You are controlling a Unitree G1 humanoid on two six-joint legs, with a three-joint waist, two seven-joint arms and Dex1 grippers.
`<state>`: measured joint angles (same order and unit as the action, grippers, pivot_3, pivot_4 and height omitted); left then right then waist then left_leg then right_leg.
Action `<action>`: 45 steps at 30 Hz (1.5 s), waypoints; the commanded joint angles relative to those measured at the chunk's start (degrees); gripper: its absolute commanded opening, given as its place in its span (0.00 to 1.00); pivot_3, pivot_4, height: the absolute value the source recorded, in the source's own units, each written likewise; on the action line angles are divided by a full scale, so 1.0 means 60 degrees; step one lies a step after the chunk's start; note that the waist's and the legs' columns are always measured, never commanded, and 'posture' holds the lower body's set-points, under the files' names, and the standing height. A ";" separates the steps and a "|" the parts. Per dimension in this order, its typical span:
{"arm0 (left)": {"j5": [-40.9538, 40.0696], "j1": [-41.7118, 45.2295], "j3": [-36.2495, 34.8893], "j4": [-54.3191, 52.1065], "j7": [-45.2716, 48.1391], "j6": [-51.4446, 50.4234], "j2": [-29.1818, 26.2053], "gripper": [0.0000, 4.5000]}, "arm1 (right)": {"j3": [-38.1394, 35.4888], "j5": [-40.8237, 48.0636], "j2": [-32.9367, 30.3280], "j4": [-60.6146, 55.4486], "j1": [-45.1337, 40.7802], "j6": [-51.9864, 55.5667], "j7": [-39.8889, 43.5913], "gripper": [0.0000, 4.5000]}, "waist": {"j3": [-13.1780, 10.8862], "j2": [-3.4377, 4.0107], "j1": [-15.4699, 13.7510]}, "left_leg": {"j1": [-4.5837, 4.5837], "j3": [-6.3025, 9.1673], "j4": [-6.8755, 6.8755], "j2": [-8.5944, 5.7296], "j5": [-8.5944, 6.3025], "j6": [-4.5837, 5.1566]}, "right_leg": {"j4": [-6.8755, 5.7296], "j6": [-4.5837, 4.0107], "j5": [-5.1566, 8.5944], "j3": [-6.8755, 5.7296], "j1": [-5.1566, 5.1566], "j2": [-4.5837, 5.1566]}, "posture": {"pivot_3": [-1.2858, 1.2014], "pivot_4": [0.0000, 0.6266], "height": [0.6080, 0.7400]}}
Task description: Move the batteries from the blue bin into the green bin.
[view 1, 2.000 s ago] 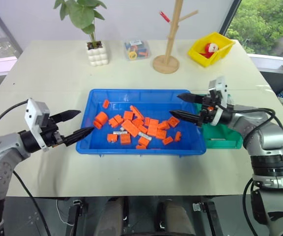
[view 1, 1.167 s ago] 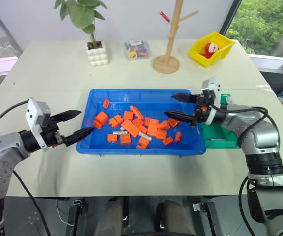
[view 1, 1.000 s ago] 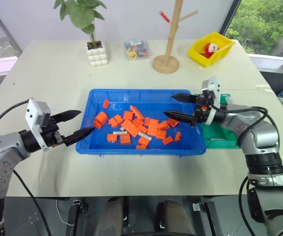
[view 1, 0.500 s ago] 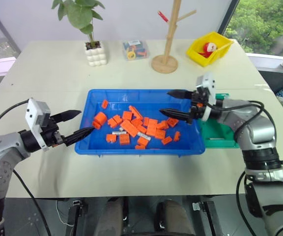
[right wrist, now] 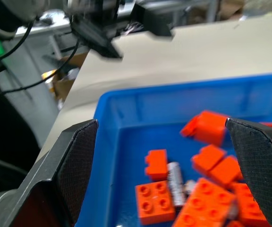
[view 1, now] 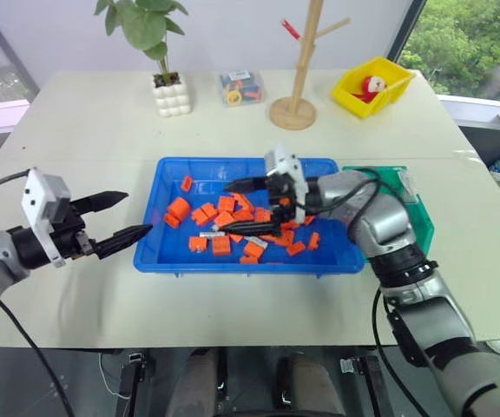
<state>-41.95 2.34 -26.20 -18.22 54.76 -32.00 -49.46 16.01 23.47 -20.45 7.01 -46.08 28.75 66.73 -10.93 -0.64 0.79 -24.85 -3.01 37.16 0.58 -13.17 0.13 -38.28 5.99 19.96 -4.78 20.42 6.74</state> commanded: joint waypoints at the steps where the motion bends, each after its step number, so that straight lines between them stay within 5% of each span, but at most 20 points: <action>1: -0.0343 -0.0352 -0.0303 -0.0844 -0.0295 -0.0087 0.0221 1.00 | 0.0241 -0.0259 0.0359 0.0343 -0.0507 -0.0336 0.0220 0.99 | 0.0000 0.0000 0.0019 | 0.0000 0.0000 0.0000 0.0000 0.0000 0.0000 | 0.0000 0.0000 0.0000 0.0000 0.0000 0.0000 | 0.52 0.24 1.00; 22: -0.0059 -0.0804 0.0273 -0.1476 -0.0653 0.0027 0.0532 1.00 | 0.1953 -0.4039 0.1946 0.5889 -0.2770 -0.3810 0.0711 0.99 | 0.0000 0.0000 0.0044 | 0.0000 0.0000 -0.0002 -0.0002 0.0001 -0.0005 | -0.0009 -0.0001 0.0000 0.0006 0.0013 -0.0007 | 0.52 0.24 1.00; 33: 0.0067 -0.0532 0.0457 -0.1267 -0.0759 0.0215 0.0743 1.00 | 0.2570 -0.5495 0.1879 0.6617 -0.2998 -0.4840 0.1015 0.99 | 0.0003 -0.0001 0.0057 | 0.0002 0.0001 -0.0002 -0.0001 0.0001 -0.0006 | -0.0010 -0.0001 0.0000 0.0007 0.0010 -0.0009 | 0.52 0.24 1.00; 45: 0.0113 -0.0735 0.0395 -0.1376 -0.0841 0.0254 0.0828 1.00 | 0.2011 -0.4964 0.2131 0.5091 -0.2972 -0.3694 0.1663 0.99 | 0.0002 0.0000 0.0063 | 0.0010 0.0000 -0.0005 -0.0001 0.0001 -0.0008 | -0.0013 -0.0002 0.0000 0.0007 0.0007 -0.0007 | 0.52 0.24 1.00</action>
<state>-41.21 -2.05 -22.80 -25.31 49.82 -31.74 -44.56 29.20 -7.55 -7.85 40.48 -63.49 6.00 76.27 -10.92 -0.64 1.17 -24.79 -3.01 37.12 0.57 -13.17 0.08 -38.36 5.98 19.96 -4.74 20.47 6.70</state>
